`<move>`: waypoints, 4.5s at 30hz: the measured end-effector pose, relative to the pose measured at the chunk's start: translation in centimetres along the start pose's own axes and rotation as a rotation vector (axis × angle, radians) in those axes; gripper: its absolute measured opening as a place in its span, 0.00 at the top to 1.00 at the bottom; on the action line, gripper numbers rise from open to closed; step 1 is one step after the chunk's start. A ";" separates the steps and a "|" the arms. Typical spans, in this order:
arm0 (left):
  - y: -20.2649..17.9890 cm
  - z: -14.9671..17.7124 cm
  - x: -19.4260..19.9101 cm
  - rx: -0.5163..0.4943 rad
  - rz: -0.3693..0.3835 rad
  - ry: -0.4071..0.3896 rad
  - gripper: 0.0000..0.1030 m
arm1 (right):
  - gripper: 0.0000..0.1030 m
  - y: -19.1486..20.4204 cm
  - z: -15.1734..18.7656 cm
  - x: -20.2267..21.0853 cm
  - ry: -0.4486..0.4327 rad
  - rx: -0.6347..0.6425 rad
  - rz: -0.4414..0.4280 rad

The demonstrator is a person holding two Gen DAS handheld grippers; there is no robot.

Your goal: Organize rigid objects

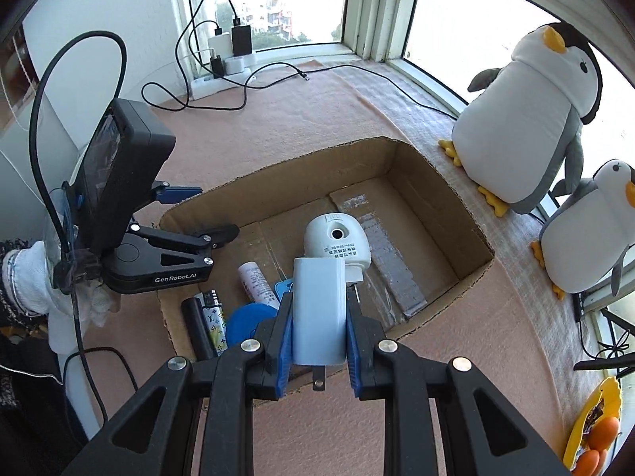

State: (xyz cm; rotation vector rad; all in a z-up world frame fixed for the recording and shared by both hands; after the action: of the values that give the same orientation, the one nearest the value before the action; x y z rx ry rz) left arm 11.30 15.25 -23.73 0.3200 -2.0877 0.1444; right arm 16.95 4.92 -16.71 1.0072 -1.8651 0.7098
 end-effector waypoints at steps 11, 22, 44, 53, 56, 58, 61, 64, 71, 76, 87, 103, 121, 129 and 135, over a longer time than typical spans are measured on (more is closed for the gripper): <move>0.1 0.0 0.0 0.002 0.000 0.000 0.38 | 0.80 0.7 0.1 -2.2 0.079 0.109 -0.004; 0.1 0.0 0.0 0.003 -0.001 -0.001 0.38 | 0.80 0.8 0.4 -3.3 0.107 0.144 0.002; 0.2 0.1 -0.1 -0.006 -0.004 0.000 0.38 | 0.71 0.3 0.8 -1.8 0.071 0.051 0.008; 0.0 0.1 0.0 -0.015 -0.003 0.003 0.38 | 0.53 0.1 1.7 0.4 0.028 -0.095 0.047; -0.2 0.1 0.2 -0.030 0.004 0.012 0.37 | 0.52 -0.1 2.4 1.0 0.027 -0.151 0.057; -0.3 0.1 0.5 -0.041 0.001 0.006 0.35 | 0.51 -0.3 2.9 1.6 0.025 -0.191 0.065; -0.4 0.0 1.5 -0.055 -0.019 -0.023 0.35 | 0.47 -0.7 3.7 2.6 0.017 -0.250 0.099; -0.3 -0.3 2.7 -0.051 -0.023 -0.043 0.31 | 0.44 -1.3 4.5 3.8 -0.004 -0.328 0.131; -1.1 -0.4 6.1 -0.100 -0.035 -0.101 0.30 | 0.40 -2.3 6.4 7.1 -0.066 -0.491 0.242; -2.6 -0.5 8.9 -0.150 -0.014 -0.138 0.30 | 0.39 -2.7 7.5 9.9 -0.121 -0.580 0.299; -5.2 -1.5 17.5 -0.204 0.019 -0.314 0.20 | 0.33 -2.1 8.5 15.3 -0.213 -0.682 0.410; -5.0 -1.1 20.6 -0.177 0.032 -0.356 0.20 | 0.26 0.0 8.7 17.6 -0.276 -0.707 0.451; -5.1 -1.1 20.5 -0.170 0.048 -0.344 0.20 | 0.25 0.0 9.1 17.1 -0.265 -0.720 0.439; -5.1 -1.1 20.5 -0.168 0.049 -0.343 0.20 | 0.25 0.2 8.9 17.0 -0.264 -0.719 0.433; -5.3 -1.1 20.4 -0.169 0.053 -0.340 0.20 | 0.25 0.2 9.0 16.8 -0.258 -0.722 0.431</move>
State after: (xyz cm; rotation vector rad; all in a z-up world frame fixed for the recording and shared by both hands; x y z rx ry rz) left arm 3.84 7.03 -5.75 0.1966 -2.4274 -0.0606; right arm 8.03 -8.05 -5.88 0.2361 -2.3383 0.0943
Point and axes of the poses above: each gripper's, at about its wrist camera, not at the fingertips, and x roughly against the way its jaws point, y to its left, z to its underside, the point moved 5 cm from there along -x, roughly the way its jaws point, and after that the axes turned 1 degree about -x, right-handed, at the moved point
